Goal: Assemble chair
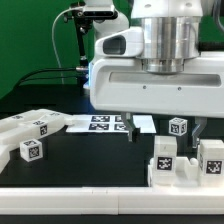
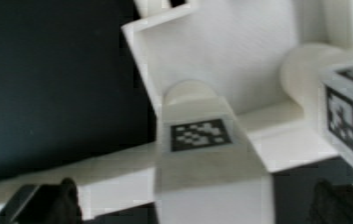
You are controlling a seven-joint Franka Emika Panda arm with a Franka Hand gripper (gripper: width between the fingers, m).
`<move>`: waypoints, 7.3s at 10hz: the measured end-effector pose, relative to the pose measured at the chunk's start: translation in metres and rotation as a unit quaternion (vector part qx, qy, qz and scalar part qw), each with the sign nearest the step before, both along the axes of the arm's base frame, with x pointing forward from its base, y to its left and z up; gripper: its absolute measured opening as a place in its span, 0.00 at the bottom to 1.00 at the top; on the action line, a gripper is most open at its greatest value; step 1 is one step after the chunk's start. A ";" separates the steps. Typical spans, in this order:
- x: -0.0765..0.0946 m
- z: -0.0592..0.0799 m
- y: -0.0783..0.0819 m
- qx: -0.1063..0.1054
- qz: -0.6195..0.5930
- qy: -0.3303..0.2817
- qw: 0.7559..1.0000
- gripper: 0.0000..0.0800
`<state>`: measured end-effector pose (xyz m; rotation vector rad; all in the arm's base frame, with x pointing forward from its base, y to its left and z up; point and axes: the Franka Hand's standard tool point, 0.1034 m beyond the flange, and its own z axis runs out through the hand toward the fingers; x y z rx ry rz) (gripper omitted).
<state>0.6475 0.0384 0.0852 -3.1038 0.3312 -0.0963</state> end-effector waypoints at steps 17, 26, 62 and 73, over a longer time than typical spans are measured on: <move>0.003 -0.003 0.010 0.059 -0.623 0.019 0.780 0.48; 0.004 -0.004 0.007 0.003 -0.131 -0.008 0.991 0.81; 0.006 -0.011 -0.001 0.027 -0.428 -0.034 0.903 0.36; 0.004 -0.005 0.004 0.057 -0.549 -0.020 0.833 0.76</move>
Offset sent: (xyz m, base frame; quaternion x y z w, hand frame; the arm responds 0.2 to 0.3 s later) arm 0.0000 0.0000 0.0000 0.0000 0.0000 0.1296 0.9916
